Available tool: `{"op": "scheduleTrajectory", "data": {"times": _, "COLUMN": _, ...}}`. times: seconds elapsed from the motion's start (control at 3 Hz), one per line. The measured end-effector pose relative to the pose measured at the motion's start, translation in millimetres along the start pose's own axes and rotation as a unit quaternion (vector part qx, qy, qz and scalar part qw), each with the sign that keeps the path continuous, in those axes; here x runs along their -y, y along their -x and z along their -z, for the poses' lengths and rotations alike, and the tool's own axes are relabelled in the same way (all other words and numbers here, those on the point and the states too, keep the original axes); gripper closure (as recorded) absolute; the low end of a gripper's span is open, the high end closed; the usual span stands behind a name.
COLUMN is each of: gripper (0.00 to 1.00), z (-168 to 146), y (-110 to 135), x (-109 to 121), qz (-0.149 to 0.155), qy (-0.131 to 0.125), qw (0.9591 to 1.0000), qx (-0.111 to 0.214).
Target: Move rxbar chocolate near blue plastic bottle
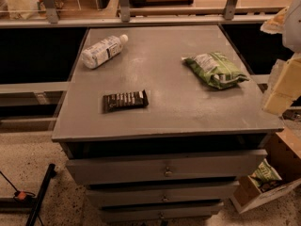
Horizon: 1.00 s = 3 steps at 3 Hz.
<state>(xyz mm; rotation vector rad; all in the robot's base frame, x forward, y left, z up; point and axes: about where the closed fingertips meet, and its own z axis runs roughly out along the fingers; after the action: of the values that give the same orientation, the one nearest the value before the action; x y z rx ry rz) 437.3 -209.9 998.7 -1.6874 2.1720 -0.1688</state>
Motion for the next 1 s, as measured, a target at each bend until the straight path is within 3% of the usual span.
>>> {"op": "scheduleTrajectory", "data": {"times": 0.33, "gripper": 0.00, "z": 0, "y": 0, "x": 0, "qz": 0.000, "qy": 0.000, "qw": 1.0000, "qx": 0.000}}
{"op": "scheduleTrajectory", "data": {"times": 0.67, "gripper": 0.00, "z": -3, "y": 18, "x": 6, "qz": 0.015, "qy": 0.012, "qw": 0.9994, "qx": 0.030}}
{"op": "scheduleTrajectory", "data": {"times": 1.0, "gripper": 0.00, "z": -15, "y": 59, "x": 17, "qz": 0.041, "qy": 0.035, "qw": 0.9959, "qx": 0.072}}
